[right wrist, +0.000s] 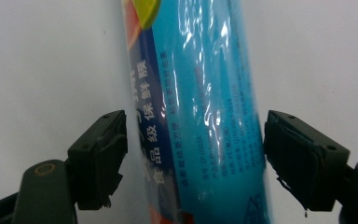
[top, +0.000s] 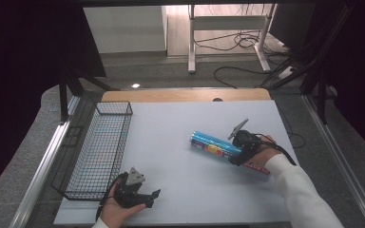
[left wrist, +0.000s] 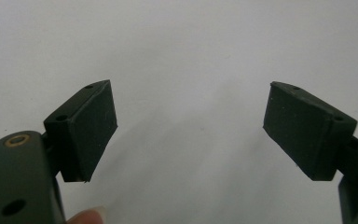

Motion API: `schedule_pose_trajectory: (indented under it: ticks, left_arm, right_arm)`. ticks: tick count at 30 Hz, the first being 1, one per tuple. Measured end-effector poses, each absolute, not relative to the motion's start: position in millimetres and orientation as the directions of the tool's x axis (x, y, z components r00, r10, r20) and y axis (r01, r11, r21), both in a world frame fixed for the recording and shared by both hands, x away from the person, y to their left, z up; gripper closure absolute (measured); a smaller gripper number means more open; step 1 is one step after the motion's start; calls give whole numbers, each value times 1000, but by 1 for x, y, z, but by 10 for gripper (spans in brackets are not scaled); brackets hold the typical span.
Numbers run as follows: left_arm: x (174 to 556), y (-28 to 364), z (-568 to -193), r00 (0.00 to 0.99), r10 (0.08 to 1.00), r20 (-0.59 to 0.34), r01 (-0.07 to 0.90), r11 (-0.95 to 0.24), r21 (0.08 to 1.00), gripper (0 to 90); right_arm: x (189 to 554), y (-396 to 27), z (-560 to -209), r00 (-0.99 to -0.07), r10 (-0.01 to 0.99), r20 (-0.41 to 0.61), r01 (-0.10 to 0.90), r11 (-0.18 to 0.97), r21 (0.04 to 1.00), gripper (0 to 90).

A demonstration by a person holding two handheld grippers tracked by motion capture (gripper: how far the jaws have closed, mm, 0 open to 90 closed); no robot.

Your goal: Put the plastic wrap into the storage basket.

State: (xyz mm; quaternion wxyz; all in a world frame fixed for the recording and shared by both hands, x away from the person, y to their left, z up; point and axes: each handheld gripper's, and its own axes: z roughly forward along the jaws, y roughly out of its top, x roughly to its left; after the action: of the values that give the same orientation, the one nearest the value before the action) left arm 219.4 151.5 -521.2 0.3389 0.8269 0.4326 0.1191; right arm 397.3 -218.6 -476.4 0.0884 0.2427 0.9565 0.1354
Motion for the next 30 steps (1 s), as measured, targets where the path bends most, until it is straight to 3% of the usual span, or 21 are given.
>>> schedule_pose_trajectory:
  ticks: [5, 14, 24, 30]
  left_arm:
    - [220, 151, -522, 601, 794, -93, 637, -405, 656, 174]
    - [220, 150, -522, 599, 796, -92, 638, -404, 656, 174]
    - [219, 150, -522, 599, 795, -93, 638, -405, 655, 174]
    - [219, 150, -522, 599, 796, -92, 638, -405, 655, 174]
  right_arm:
    - [403, -219, -488, -881, 462, -106, 430, 874, 227, 289]
    - [405, -218, -486, -888, 451, -88, 424, 878, 220, 308]
    - [408, -224, -473, -859, 512, 28, 494, 812, 311, 318]
    - [408, -228, -466, -829, 559, 25, 536, 781, 321, 320]
